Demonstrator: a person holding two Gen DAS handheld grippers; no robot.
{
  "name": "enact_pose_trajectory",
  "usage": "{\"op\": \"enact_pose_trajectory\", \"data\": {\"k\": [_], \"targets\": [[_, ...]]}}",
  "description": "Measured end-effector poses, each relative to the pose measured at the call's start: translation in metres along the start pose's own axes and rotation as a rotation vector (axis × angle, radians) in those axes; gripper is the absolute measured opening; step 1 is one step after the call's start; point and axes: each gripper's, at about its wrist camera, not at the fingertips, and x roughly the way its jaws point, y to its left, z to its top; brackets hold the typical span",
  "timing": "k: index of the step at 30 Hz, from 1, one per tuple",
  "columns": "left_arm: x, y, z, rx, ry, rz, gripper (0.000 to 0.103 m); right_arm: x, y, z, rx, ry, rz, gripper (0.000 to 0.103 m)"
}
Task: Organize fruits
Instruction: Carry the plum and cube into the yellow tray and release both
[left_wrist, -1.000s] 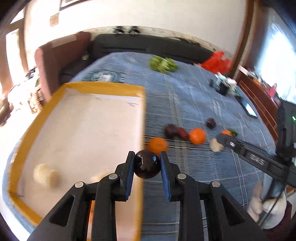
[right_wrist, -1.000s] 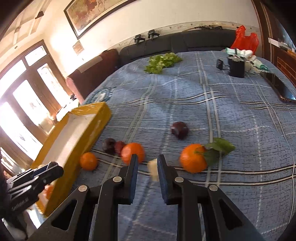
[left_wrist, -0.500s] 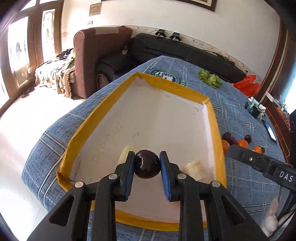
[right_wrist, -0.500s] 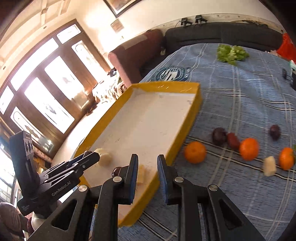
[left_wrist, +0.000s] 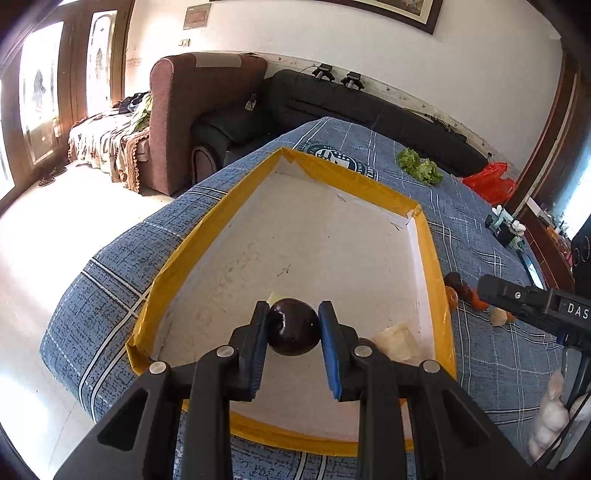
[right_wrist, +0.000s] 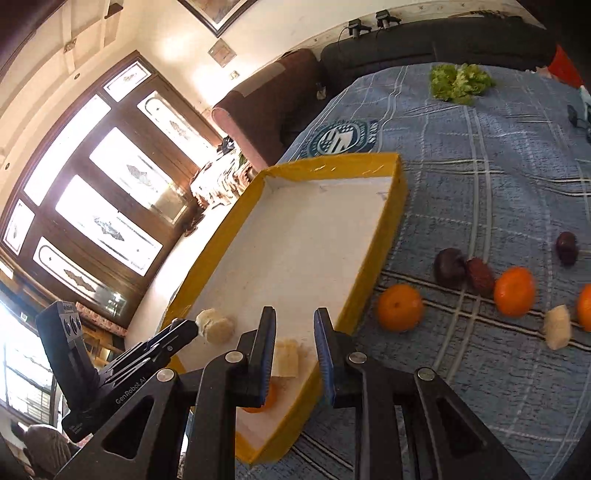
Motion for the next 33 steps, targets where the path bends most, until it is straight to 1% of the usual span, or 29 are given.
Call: {"op": "enact_pose_trajectory", "data": {"k": [3, 5, 8, 10, 12, 13, 14, 15, 16, 19, 20, 22, 24, 30, 33], "targets": [[-0.007, -0.002, 0.0, 0.001, -0.015, -0.02, 0.026, -0.026, -0.026, -0.002, -0.013, -0.036, -0.145, 0.028], [-0.007, -0.006, 0.0, 0.002, -0.016, -0.033, 0.026, -0.034, -0.044, -0.002, 0.003, -0.038, -0.208, 0.031], [-0.005, -0.012, -0.001, 0.012, -0.012, -0.038, 0.026, -0.036, -0.063, -0.01, 0.028, -0.025, -0.263, 0.031], [-0.004, -0.013, -0.002, 0.014, -0.006, -0.038, 0.026, -0.033, -0.071, -0.012, 0.016, -0.034, -0.333, 0.032], [-0.005, -0.015, -0.002, 0.02, -0.007, -0.031, 0.026, -0.028, -0.076, -0.011, 0.006, -0.03, -0.376, 0.036], [-0.006, -0.015, -0.002, 0.02, -0.007, -0.029, 0.026, -0.023, -0.078, -0.011, -0.001, -0.026, -0.394, 0.038], [-0.006, -0.015, -0.001, 0.019, -0.008, -0.027, 0.026, -0.022, -0.077, -0.011, -0.025, -0.047, -0.403, 0.038], [-0.007, -0.015, -0.001, 0.019, -0.01, -0.025, 0.026, -0.022, -0.075, -0.011, -0.049, -0.048, -0.444, 0.039], [-0.007, -0.015, -0.001, 0.019, -0.011, -0.022, 0.026, -0.021, -0.072, -0.013, -0.068, -0.051, -0.464, 0.038], [-0.007, -0.015, -0.001, 0.016, -0.009, -0.024, 0.026, -0.017, -0.071, -0.013, -0.101, -0.042, -0.509, 0.038], [-0.007, -0.015, -0.002, 0.019, -0.009, -0.024, 0.026, -0.019, -0.072, -0.013, -0.103, -0.049, -0.512, 0.038], [-0.007, -0.016, -0.002, 0.023, -0.009, -0.025, 0.026, -0.029, -0.072, -0.015, -0.093, -0.07, -0.487, 0.038], [-0.007, -0.016, -0.002, 0.02, -0.01, -0.025, 0.026, -0.035, -0.074, -0.015, -0.089, -0.084, -0.488, 0.039], [-0.005, -0.016, -0.004, 0.014, -0.003, -0.029, 0.026, -0.021, -0.081, -0.019, -0.123, -0.026, -0.535, 0.04], [-0.005, -0.014, -0.005, 0.008, -0.002, -0.025, 0.026, -0.014, -0.088, -0.022, -0.114, -0.015, -0.541, 0.039]]}}
